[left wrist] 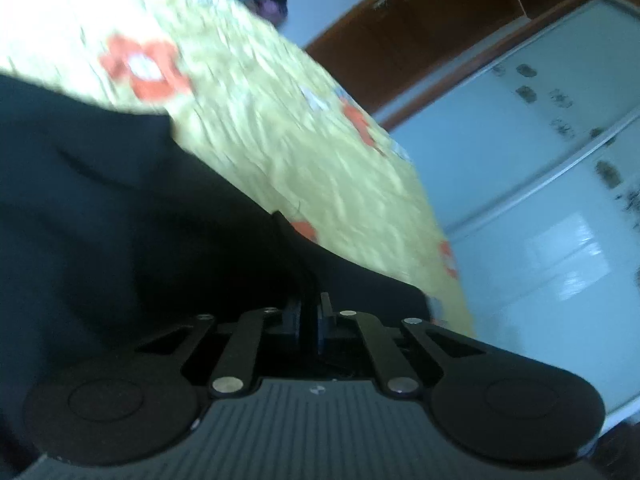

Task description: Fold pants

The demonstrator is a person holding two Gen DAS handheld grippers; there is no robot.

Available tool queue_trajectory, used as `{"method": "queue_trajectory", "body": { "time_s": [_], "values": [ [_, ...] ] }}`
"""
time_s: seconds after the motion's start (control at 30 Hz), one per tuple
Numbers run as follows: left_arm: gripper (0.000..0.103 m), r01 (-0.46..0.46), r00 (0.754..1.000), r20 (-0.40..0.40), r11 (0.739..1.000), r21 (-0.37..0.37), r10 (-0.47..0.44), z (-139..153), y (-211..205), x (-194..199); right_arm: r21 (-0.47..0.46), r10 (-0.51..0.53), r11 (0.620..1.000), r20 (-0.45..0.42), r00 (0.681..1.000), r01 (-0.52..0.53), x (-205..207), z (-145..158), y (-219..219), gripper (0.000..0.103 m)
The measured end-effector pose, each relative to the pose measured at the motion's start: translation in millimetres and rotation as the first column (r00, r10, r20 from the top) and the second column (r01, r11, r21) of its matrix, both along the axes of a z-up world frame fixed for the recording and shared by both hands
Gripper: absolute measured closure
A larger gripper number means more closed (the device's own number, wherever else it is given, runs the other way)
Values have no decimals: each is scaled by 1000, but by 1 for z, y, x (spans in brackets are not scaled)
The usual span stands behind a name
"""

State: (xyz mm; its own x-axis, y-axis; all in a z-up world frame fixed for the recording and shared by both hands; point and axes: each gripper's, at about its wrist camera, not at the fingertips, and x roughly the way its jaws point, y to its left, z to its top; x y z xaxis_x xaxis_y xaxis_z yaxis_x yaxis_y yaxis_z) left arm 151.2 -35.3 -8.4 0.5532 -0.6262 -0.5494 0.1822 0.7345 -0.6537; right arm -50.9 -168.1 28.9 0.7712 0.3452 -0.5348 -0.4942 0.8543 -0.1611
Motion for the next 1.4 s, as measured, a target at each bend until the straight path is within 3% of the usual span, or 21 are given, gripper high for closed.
{"method": "queue_trajectory", "body": {
  "time_s": [0.17, 0.3, 0.37, 0.4, 0.43, 0.5, 0.57, 0.63, 0.7, 0.73, 0.77, 0.87, 0.9, 1.0, 1.1, 1.17, 1.2, 1.27, 1.33, 1.4],
  "values": [
    [98, -46, 994, 107, 984, 171, 28, 15, 11, -23, 19, 68, 998, -7, 998, -67, 1, -2, 22, 97],
    [97, -61, 994, 101, 961, 269, 34, 6, 17, -31, -5, 84, 996, -91, 992, -85, 10, -15, 30, 95],
    [90, -65, 995, 85, 959, 276, 43, 4, 22, -31, 2, 105, 994, -129, 986, -105, 7, -15, 25, 94],
    [81, -74, 995, 80, 959, 274, 54, 5, 27, -33, 24, 129, 992, -130, 983, -127, 1, -9, 16, 94],
    [81, -84, 995, 78, 959, 270, 65, 6, 35, -36, 54, 135, 990, -127, 983, -129, -4, -1, 5, 93],
    [75, -124, 990, 104, 948, 292, 97, 13, 38, -36, 116, 74, 991, -115, 991, -61, -8, 12, -23, 93],
    [62, -145, 983, 152, 934, 326, 100, 20, 36, -36, 163, -56, 984, -116, 992, 75, -4, 17, -56, 93],
    [50, -143, 981, 173, 934, 329, 89, 26, 30, -36, 158, -187, 964, -157, 970, 212, 4, 8, -80, 93],
    [38, -84, 983, 185, 938, 336, 22, 29, 18, -36, 138, -243, 950, -236, 941, 280, 11, -8, -95, 93],
    [27, -45, 982, 189, 931, 363, -26, 29, 9, -35, 131, -240, 950, -264, 934, 282, 10, -16, -96, 94],
    [22, -6, 980, 183, 912, 409, -76, 26, -1, -36, 135, -233, 952, -254, 939, 273, 5, -18, -96, 94],
    [20, 77, 974, 136, 833, 548, -179, 8, -24, -40, 107, -198, 967, -255, 947, 231, -11, -16, -87, 93],
    [19, 74, 967, 157, 808, 585, -202, 5, -28, -46, 96, -211, 966, -247, 946, 240, -8, -12, -87, 93],
    [17, 25, 953, 214, 757, 653, -216, 5, -28, -61, 45, -236, 966, -241, 941, 254, -2, -11, -84, 79],
    [17, -65, 951, 263, 724, 686, -164, 10, -15, -69, -45, -238, 971, -216, 947, 234, -7, -8, -74, 75],
    [16, -133, 949, 294, 707, 695, -110, 16, -2, -72, -108, -252, 965, -155, 955, 237, -10, 1, -66, 61],
    [13, -163, 948, 307, 703, 692, -83, 18, 5, -72, -109, -257, 963, -122, 959, 245, -12, 8, -63, 53],
    [9, -211, 946, 324, 702, 680, -30, 22, 20, -74, -50, -260, 965, -61, 964, 257, -15, 24, -57, 10],
    [8, -249, 944, 328, 696, 674, 20, 25, 35, -76, 19, -266, 964, -18, 964, 266, -18, 36, -52, 0],
    [8, -277, 943, 326, 683, 675, 61, 25, 47, -79, 74, -300, 951, -32, 953, 301, -16, 44, -46, 0]
  ]
}}
